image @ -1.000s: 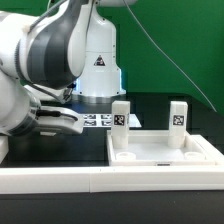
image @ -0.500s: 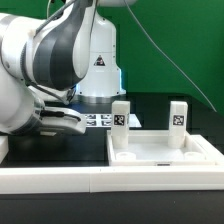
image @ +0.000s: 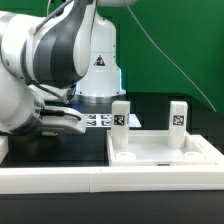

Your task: Assemble square table

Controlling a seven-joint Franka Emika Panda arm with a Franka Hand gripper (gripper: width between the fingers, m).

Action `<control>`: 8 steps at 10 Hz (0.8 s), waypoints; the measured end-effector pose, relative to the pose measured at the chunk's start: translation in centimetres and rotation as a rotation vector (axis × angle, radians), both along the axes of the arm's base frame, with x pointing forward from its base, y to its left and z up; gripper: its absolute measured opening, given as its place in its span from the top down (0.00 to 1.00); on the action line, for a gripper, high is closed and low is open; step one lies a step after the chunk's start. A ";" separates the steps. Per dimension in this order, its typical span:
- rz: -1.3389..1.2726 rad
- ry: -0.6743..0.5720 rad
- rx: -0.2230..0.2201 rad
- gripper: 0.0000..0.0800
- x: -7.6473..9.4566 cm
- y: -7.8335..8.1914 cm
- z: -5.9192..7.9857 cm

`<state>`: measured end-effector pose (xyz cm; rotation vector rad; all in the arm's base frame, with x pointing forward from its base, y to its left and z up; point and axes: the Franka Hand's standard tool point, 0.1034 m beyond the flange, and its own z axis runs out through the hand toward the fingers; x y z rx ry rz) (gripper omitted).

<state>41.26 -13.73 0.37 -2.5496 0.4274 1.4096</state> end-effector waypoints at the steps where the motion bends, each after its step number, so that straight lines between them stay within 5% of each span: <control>1: 0.029 -0.018 0.008 0.64 0.7 0.0 0.3; 5: 0.113 -0.072 0.038 0.64 5.3 0.9 4.3; 8: 0.119 -0.119 0.020 0.64 6.2 0.6 4.1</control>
Offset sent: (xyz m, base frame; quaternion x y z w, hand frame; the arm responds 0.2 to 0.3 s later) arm 0.0518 0.0149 0.0515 -0.0155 -0.0145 -0.0364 0.9991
